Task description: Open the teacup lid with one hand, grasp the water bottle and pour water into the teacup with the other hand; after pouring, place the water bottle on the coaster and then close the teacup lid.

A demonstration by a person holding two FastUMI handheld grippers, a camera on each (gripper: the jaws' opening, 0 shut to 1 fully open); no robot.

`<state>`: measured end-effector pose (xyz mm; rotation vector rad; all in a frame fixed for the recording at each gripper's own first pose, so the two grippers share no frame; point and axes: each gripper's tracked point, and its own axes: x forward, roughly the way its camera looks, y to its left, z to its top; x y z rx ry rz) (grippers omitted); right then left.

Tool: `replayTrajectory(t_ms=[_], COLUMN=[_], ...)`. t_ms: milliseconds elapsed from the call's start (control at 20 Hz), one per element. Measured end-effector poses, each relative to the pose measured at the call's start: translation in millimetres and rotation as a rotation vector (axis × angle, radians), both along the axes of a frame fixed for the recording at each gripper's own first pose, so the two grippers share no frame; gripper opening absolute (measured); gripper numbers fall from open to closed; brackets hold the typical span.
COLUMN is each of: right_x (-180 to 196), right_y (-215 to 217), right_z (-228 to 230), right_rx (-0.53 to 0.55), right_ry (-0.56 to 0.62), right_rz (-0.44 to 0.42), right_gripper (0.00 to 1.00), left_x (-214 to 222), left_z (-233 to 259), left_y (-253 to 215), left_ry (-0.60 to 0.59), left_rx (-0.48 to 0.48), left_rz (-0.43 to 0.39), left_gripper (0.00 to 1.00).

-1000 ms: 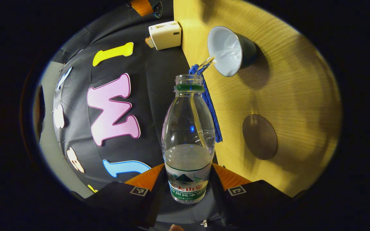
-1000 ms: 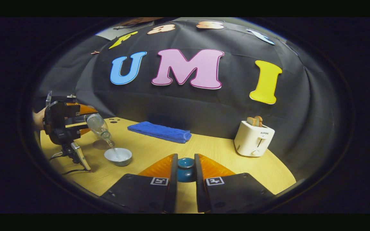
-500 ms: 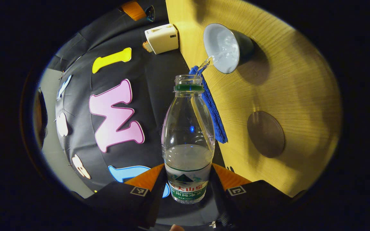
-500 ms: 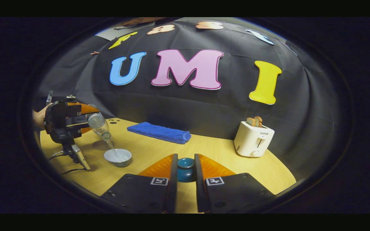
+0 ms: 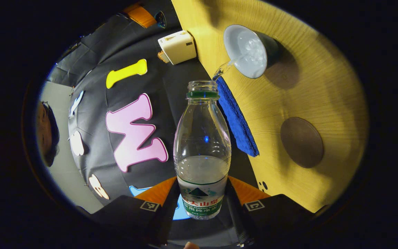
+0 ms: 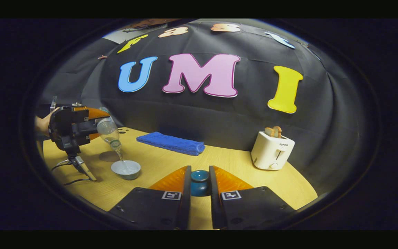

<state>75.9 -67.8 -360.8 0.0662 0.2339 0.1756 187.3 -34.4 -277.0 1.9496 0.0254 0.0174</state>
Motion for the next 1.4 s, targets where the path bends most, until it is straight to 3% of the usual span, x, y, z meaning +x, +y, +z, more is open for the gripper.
replayTrajectory(t_ms=[50,100,150,200,400,450,750,800,900,950,1000,1250,1400], right_x=[-0.2,0.4,0.1,0.9,-0.3,-1.0,-1.4,-0.8,-0.3,-0.1,-0.7,-0.1,0.4], right_y=[-0.7,-0.7,-1.1,-2.1,-4.2,-4.9,-5.0,-4.9,-4.7,-4.8,-4.9,-2.5,-1.8], right_z=[0.7,0.7,2.3,3.3,5.9,6.3,8.6,9.0,10.8,10.6,10.5,11.0,11.4], right_rx=[0.0,0.0,0.001,0.003,0.004,0.003,0.004,0.004,0.003,0.002,0.002,0.004,0.003], right_ry=[-0.001,-0.002,-0.006,-0.011,-0.017,-0.017,-0.026,-0.028,-0.032,-0.033,-0.033,-0.033,-0.036], right_rz=[-0.001,-0.002,-0.002,-0.004,-0.009,-0.01,-0.013,-0.014,-0.014,-0.016,-0.013,-0.01,-0.01], right_gripper=[0.32,0.23,0.22,0.27,0.27,0.32,0.32,0.27,0.32,0.27,0.32,0.22,0.32], left_x=[1.3,1.8,3.6,4.6,10.1,10.2,12.9,12.9,13.4,16.5,18.0,28.1,27.5], left_z=[1.8,4.9,6.2,8.3,18.9,19.0,28.1,30.0,34.9,37.2,40.1,47.8,52.5], left_y=[-2.8,-5.8,-9.3,-11.5,-20.5,-22.2,-30.5,-32.6,-37.3,-38.9,-39.0,-41.8,-41.5], left_ry=[-0.006,-0.013,-0.018,-0.024,-0.074,-0.076,-0.14,-0.154,-0.191,-0.204,-0.219,-0.244,-0.25], left_rx=[0.007,0.016,0.027,0.038,0.084,0.094,0.149,0.159,0.183,0.187,0.189,0.204,0.215], left_rz=[-0.013,-0.025,-0.041,-0.058,-0.124,-0.132,-0.201,-0.217,-0.254,-0.27,-0.28,-0.309,-0.314], left_gripper=[0.74,0.74,0.74,0.74,0.74,0.74,0.74,0.74,0.74,0.74,0.74,0.74,0.74])
